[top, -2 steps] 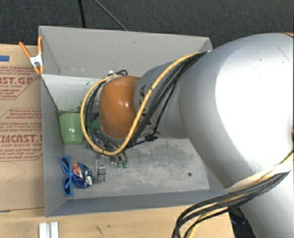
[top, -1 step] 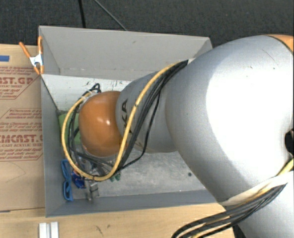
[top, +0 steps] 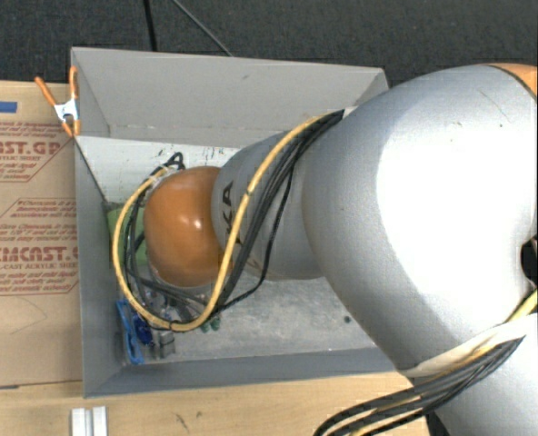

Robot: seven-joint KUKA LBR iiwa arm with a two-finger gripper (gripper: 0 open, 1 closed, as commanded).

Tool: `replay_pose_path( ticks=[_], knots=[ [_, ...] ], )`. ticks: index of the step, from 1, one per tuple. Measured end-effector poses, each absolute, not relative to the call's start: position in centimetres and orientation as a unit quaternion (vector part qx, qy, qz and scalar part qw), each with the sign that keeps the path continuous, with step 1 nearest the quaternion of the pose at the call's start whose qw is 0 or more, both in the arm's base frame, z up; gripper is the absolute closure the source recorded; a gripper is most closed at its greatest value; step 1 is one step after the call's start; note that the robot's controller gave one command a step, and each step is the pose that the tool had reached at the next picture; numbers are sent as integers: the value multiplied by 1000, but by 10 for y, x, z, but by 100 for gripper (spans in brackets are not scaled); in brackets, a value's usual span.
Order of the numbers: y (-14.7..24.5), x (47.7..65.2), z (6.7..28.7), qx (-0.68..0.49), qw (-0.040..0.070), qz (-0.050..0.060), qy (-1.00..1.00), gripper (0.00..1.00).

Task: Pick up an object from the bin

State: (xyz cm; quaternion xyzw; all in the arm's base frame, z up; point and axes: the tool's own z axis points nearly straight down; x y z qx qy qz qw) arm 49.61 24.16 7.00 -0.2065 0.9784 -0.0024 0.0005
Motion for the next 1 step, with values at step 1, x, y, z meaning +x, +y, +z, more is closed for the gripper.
replay_pose_path(
  ticks=[1],
  knots=[
    [242, 499, 202, -209, 5, 1, 978, 100]
  ],
)
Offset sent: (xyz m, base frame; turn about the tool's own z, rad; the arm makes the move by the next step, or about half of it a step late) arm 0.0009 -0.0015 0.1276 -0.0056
